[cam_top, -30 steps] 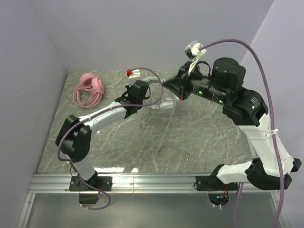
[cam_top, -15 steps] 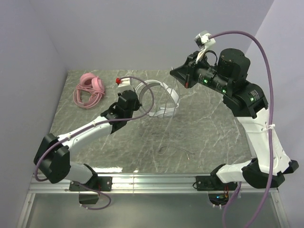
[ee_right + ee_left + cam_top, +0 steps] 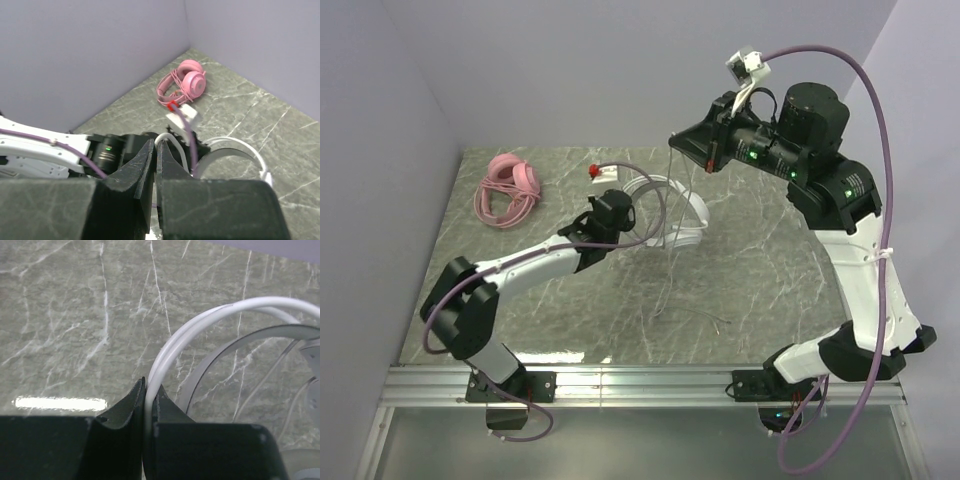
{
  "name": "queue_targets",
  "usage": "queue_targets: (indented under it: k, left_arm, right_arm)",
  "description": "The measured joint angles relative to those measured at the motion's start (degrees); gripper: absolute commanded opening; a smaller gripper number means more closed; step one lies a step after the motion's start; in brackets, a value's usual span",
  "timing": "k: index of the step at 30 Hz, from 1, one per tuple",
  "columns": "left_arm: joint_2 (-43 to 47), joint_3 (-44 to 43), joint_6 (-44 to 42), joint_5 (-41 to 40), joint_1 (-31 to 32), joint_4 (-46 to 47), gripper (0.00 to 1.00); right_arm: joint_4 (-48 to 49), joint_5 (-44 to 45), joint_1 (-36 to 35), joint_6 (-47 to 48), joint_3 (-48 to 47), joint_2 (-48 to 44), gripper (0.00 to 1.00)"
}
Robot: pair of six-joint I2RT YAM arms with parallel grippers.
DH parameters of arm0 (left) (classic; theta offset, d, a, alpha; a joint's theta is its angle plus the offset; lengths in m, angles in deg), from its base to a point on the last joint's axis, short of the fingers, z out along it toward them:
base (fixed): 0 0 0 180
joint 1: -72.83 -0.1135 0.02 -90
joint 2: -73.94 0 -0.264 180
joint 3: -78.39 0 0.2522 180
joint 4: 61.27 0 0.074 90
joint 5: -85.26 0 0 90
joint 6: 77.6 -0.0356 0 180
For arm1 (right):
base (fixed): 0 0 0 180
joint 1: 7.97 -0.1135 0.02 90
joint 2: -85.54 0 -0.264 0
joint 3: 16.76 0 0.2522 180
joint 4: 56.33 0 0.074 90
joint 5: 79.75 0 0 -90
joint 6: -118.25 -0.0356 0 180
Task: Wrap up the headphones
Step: Wrap the headphone cable with the right arm
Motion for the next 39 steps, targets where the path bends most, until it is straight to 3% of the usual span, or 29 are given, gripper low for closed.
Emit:
queue_targets:
  k: [6, 11, 18, 25, 34, 39]
  left_arm:
    - [-7.13, -7.48, -0.02, -2.84, 2.27, -0.04, 0.0]
    - [-6.36, -6.1, -0.48, -4.15, 4.2, 1.31, 0.0]
    - [0.33, 1.25, -1.73, -4.11, 4.46, 1.29, 0.0]
    - [12.44, 9.01, -6.86, -3.41, 4.42, 1.22, 0.0]
    - [20.57, 14.82, -12.52, -0.04, 4.31, 1.86, 0.0]
    - [26.03, 14.78, -11.89, 5.68, 3.85, -2.99, 0.0]
  right_arm:
    - [-0.46, 0.22, 0.15, -0.17, -0.35, 0.13, 0.0]
    - [-0.07, 0.11, 3.08, -0.42, 0.42, -0.02, 0.0]
    - [2.47, -5.18, 12.59, -3.63, 6.25, -0.35, 0.0]
    - [6.27, -10.12, 20.2, -7.93, 12.68, -0.33, 0.0]
    - [3.78, -8.11, 21.94, -7.19, 12.83, 3.23, 0.0]
    - [3.37, -5.42, 21.94, -5.6, 16.22, 5.4, 0.0]
